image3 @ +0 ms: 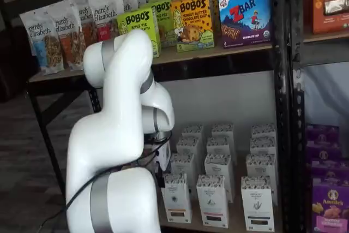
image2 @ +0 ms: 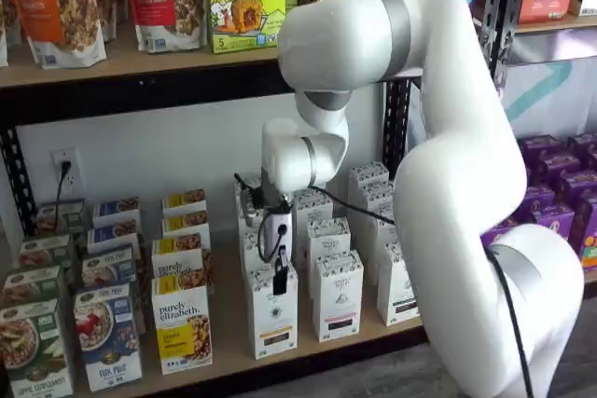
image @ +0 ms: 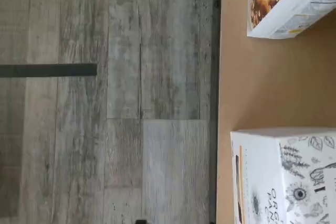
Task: Pick up the white box with a yellow strip in the middle, on the bottom shelf, the fourth box from the left
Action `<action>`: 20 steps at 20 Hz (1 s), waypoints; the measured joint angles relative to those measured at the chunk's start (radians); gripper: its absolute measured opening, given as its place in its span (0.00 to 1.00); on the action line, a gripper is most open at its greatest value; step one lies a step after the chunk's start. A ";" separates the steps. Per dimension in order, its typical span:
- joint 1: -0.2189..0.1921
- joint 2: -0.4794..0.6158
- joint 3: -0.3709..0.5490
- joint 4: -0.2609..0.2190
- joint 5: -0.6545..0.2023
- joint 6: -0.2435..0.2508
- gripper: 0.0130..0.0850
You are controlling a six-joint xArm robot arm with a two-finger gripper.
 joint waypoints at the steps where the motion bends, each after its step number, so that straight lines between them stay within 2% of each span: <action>1: -0.003 0.001 -0.009 0.004 0.024 -0.006 1.00; 5: -0.021 0.003 -0.025 0.010 0.064 -0.027 1.00; 11: -0.032 0.016 -0.028 0.037 0.012 -0.064 1.00; 20: -0.035 0.108 -0.136 0.048 0.013 -0.075 1.00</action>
